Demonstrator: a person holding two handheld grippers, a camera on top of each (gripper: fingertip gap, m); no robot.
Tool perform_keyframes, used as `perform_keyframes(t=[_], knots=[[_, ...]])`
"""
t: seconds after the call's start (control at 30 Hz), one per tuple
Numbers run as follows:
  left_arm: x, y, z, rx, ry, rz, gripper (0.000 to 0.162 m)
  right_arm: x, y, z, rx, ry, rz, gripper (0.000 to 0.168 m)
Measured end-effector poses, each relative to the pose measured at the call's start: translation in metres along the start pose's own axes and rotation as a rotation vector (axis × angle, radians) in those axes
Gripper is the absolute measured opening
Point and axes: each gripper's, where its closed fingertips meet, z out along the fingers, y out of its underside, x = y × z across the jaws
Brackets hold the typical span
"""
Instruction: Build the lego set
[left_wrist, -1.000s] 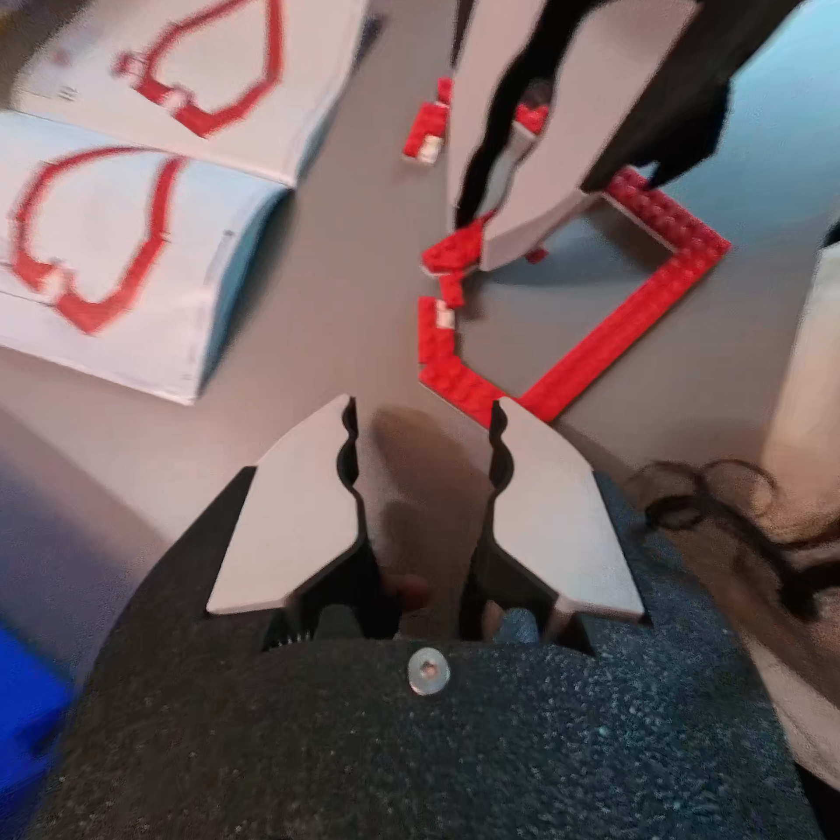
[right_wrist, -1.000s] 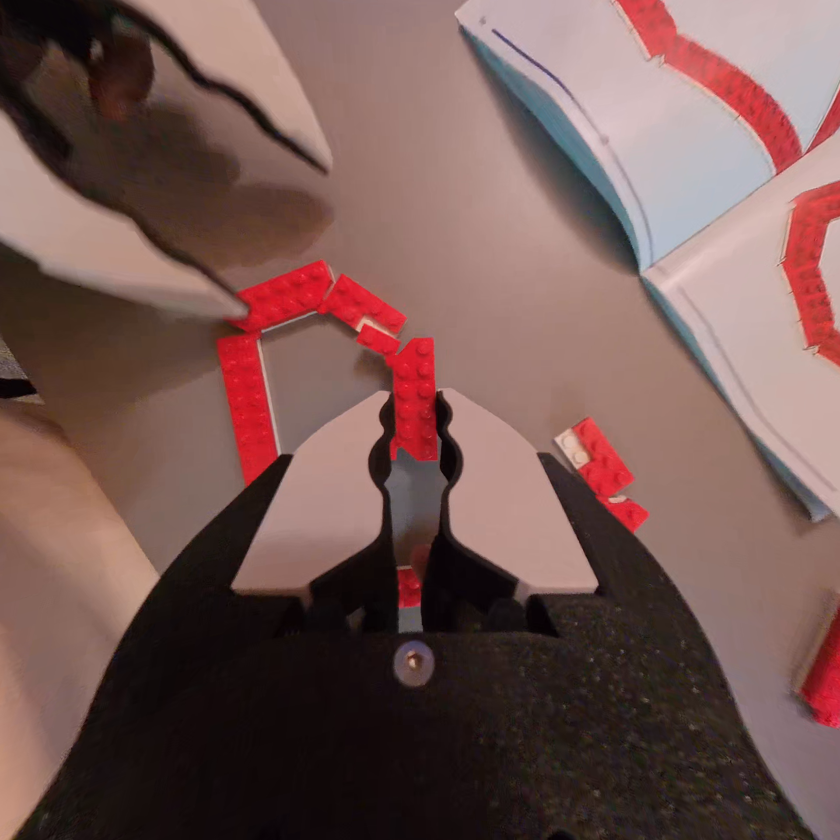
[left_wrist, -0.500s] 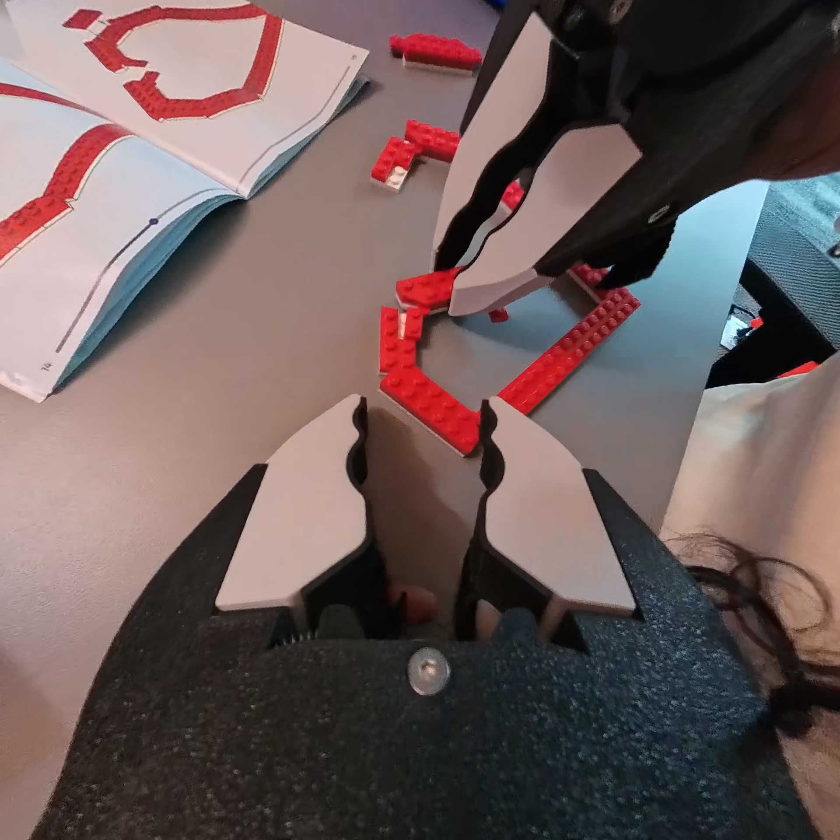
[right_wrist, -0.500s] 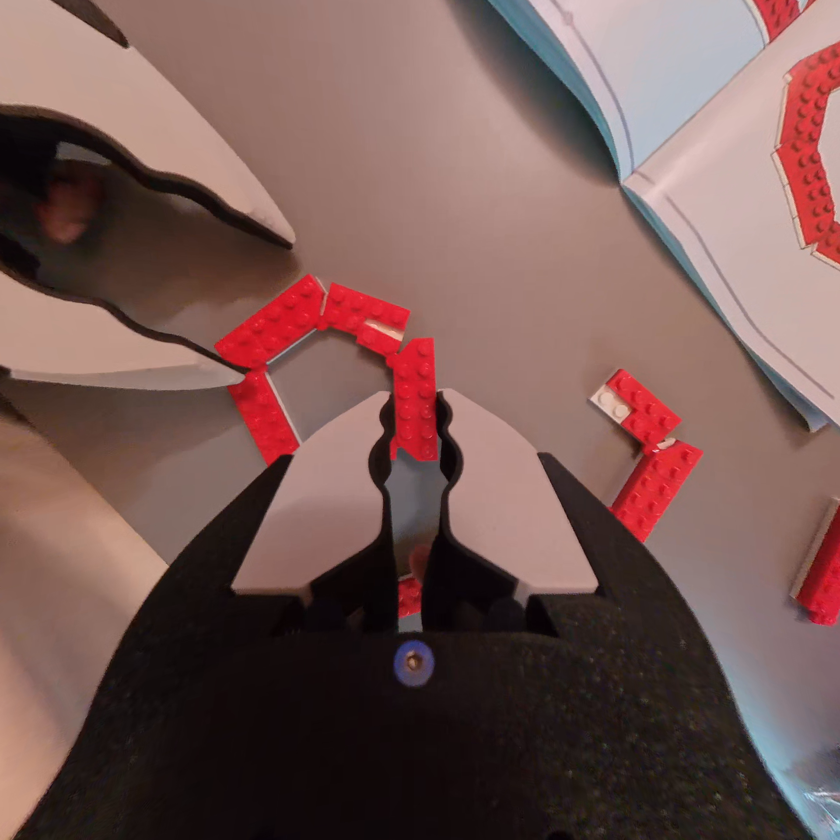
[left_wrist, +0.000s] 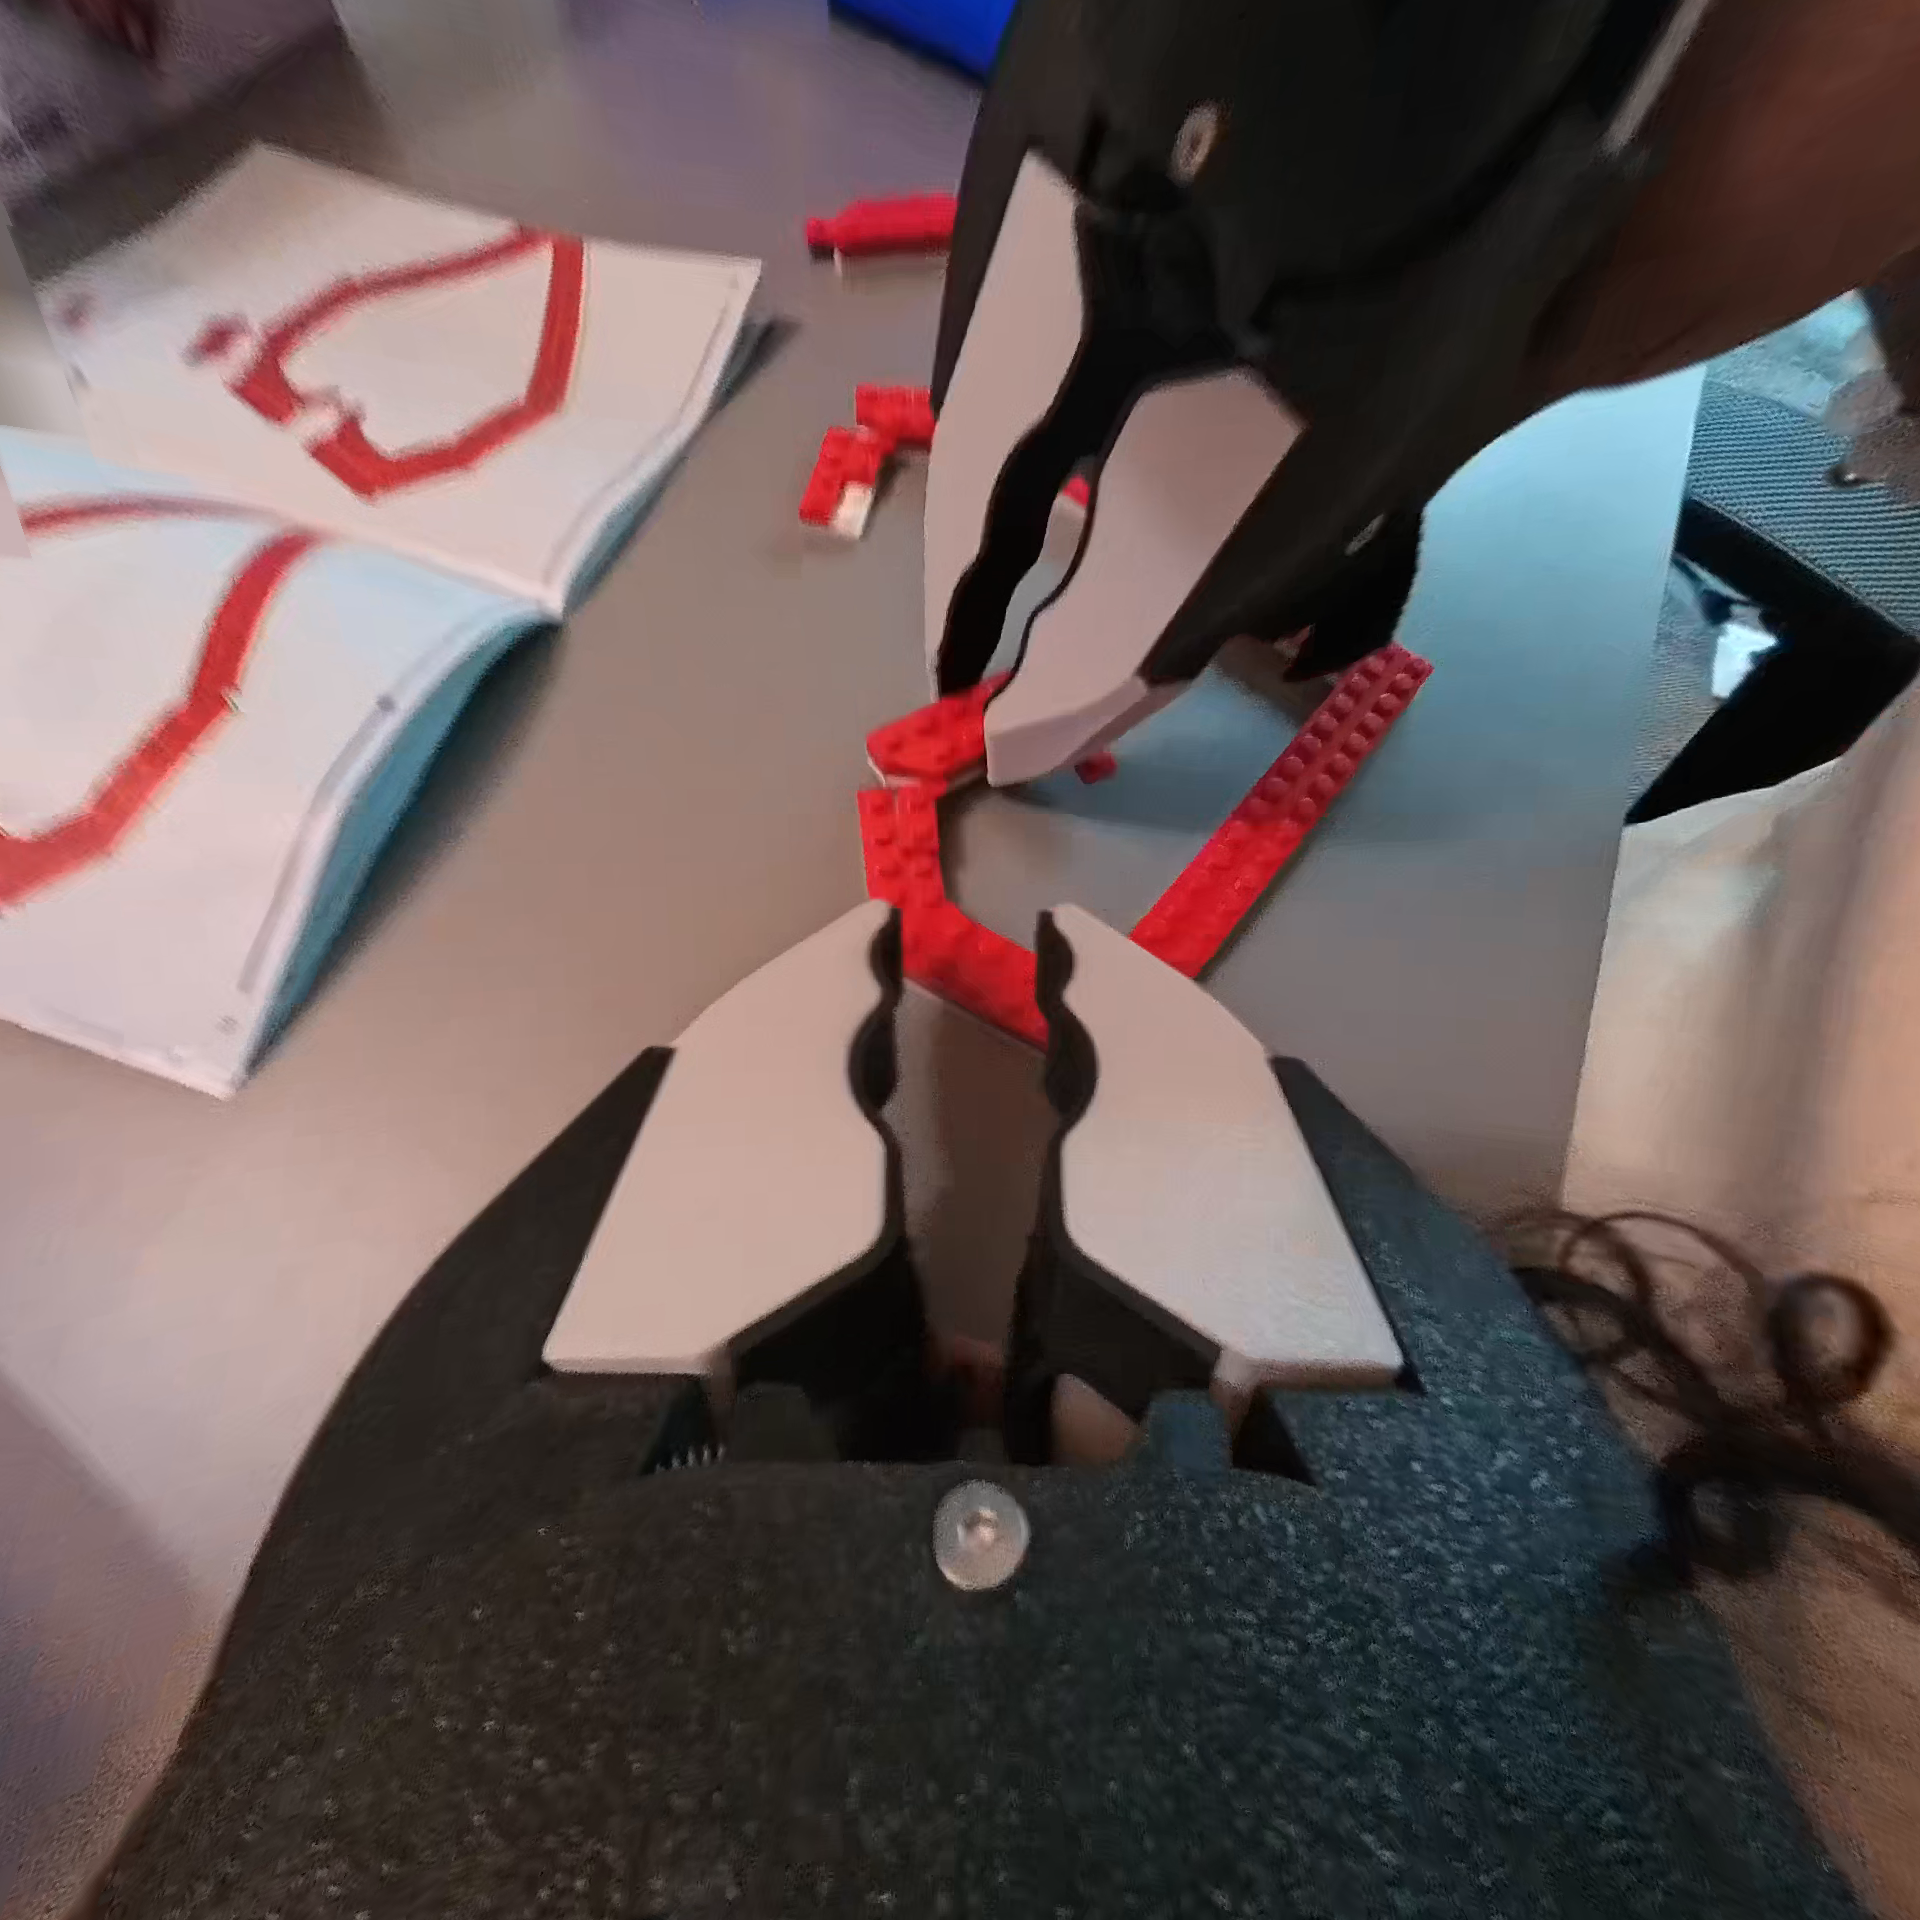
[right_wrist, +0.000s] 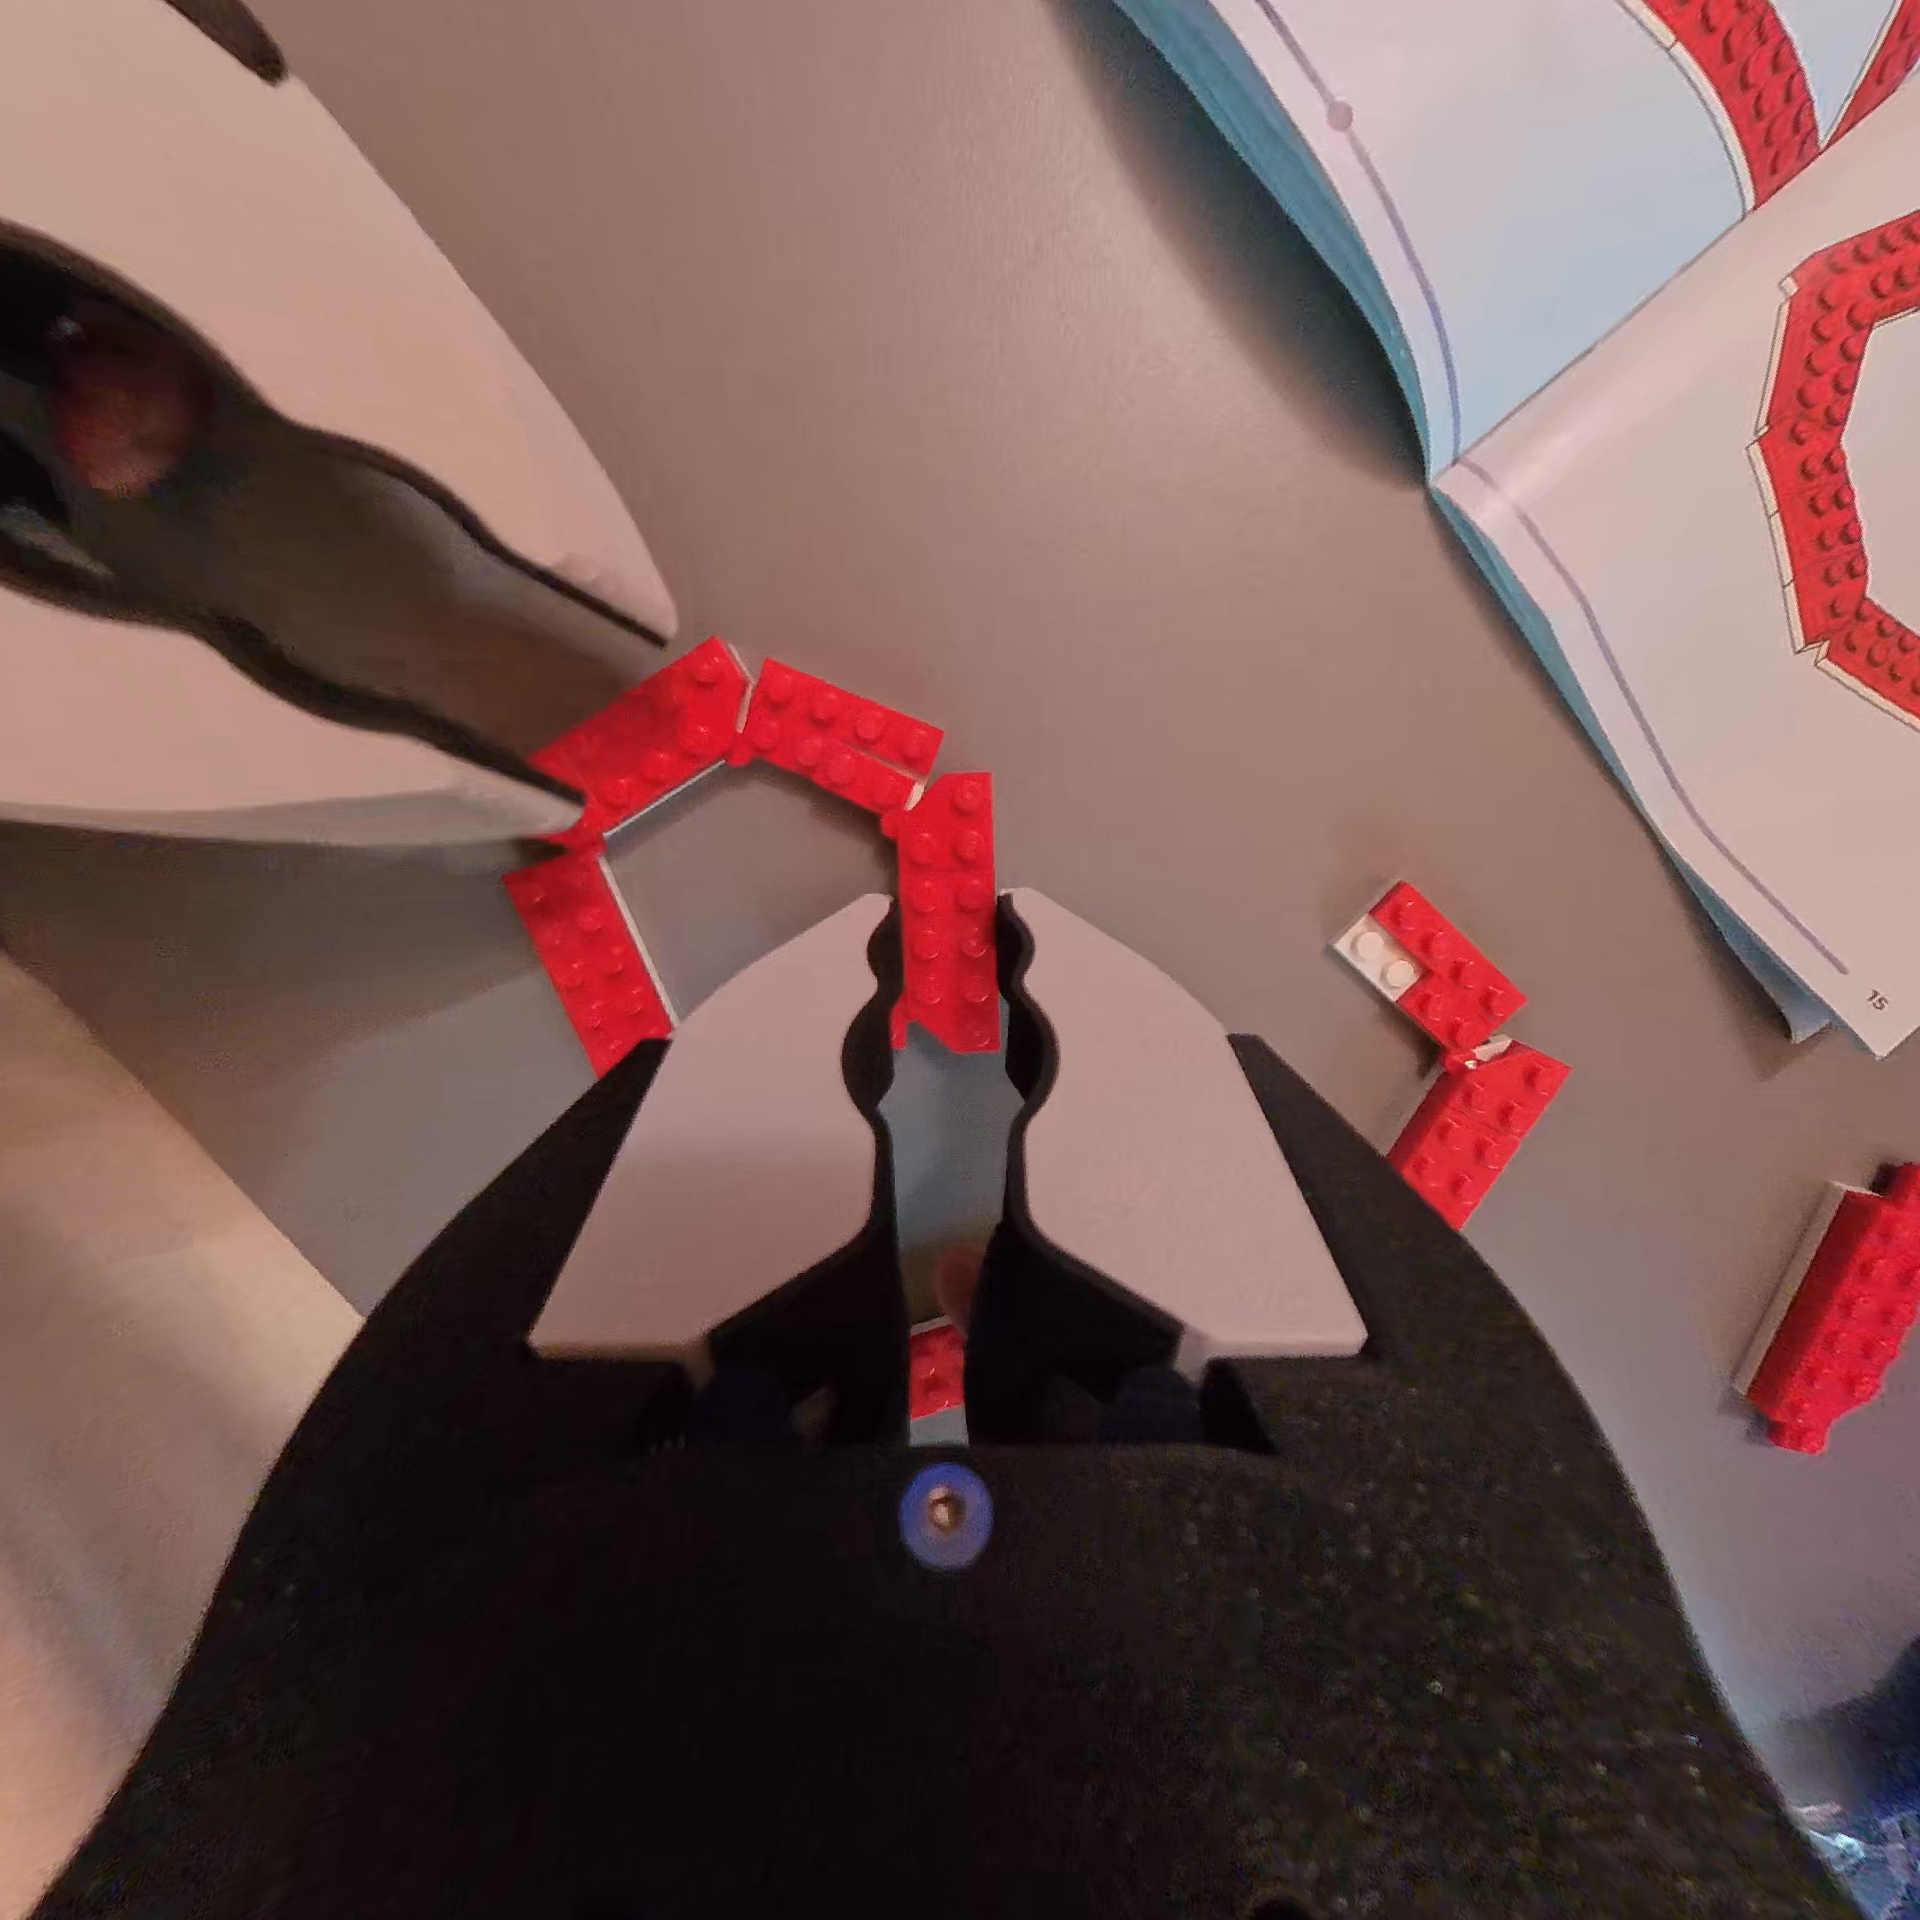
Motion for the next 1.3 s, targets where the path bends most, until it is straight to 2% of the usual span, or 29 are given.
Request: perform_keyframes(t=[0.07,0.1,0.3,0.47,0.73,0.97,1.17,1.3], knots=[[-0.002,-0.011,0.0,0.024,0.001,0.075,0.01,0.0,0.0,0.0,-0.007,0.006,-0.007,0.017],[-0.003,-0.012,0.002,0.002,0.006,0.103,0.008,0.001,0.001,0.0,-0.012,0.012,-0.015,0.017],[-0.016,-0.009,0.006,-0.081,0.023,0.157,0.01,0.003,0.001,0.0,-0.032,0.034,-0.047,0.017],[-0.014,-0.01,0.013,-0.083,0.049,0.192,0.0,0.003,0.0,0.0,-0.038,0.032,-0.055,0.017],[-0.006,-0.011,0.034,-0.137,0.105,0.272,0.0,0.002,0.001,0.001,-0.045,0.031,-0.054,0.017],[-0.01,-0.004,0.038,-0.152,0.129,0.104,0.0,0.002,0.0,0.002,-0.041,0.03,-0.066,0.016],[-0.012,-0.003,0.037,-0.118,0.122,0.045,0.0,0.001,-0.002,0.001,0.023,-0.027,-0.02,0.017],[-0.011,-0.001,0.036,-0.161,0.142,0.033,0.0,-0.002,-0.001,0.001,0.064,-0.087,-0.003,0.017]])
